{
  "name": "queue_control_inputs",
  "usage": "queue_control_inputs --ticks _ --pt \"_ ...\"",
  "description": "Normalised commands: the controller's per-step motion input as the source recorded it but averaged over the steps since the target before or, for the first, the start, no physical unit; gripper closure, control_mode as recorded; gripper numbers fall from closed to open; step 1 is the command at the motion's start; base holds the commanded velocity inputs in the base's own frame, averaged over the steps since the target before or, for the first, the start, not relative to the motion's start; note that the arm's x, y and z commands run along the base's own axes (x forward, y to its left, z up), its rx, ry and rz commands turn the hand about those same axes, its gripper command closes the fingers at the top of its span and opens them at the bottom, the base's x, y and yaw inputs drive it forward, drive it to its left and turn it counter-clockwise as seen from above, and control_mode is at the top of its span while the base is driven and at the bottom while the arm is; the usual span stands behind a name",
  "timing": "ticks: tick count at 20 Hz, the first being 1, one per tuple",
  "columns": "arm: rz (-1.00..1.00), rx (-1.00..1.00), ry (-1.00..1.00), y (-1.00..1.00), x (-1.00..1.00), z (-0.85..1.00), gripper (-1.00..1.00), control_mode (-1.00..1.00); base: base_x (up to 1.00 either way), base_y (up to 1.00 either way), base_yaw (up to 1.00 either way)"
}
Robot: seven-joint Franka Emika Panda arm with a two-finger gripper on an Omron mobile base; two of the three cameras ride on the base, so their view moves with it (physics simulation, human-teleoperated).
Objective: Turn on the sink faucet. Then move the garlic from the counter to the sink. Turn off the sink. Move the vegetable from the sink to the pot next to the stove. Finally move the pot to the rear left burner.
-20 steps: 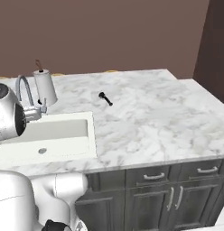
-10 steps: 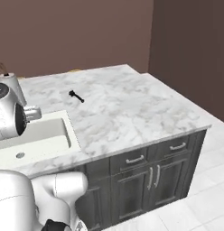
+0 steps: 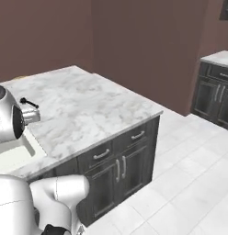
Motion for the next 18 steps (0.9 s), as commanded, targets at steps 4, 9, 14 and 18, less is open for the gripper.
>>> queue_control_inputs --ticks 4,9,14,18 --pt "0.00 0.00 0.00 0.00 0.00 0.00 1.00 1.00 0.29 -0.60 -0.50" --pt "0.00 0.00 0.00 0.00 0.00 0.00 1.00 1.00 0.28 -0.59 -0.50" --pt "0.00 0.00 0.00 0.00 0.00 0.00 1.00 1.00 0.33 -0.59 -0.48" --pt "0.00 0.00 0.00 0.00 0.00 0.00 1.00 1.00 0.37 -0.55 -0.48"
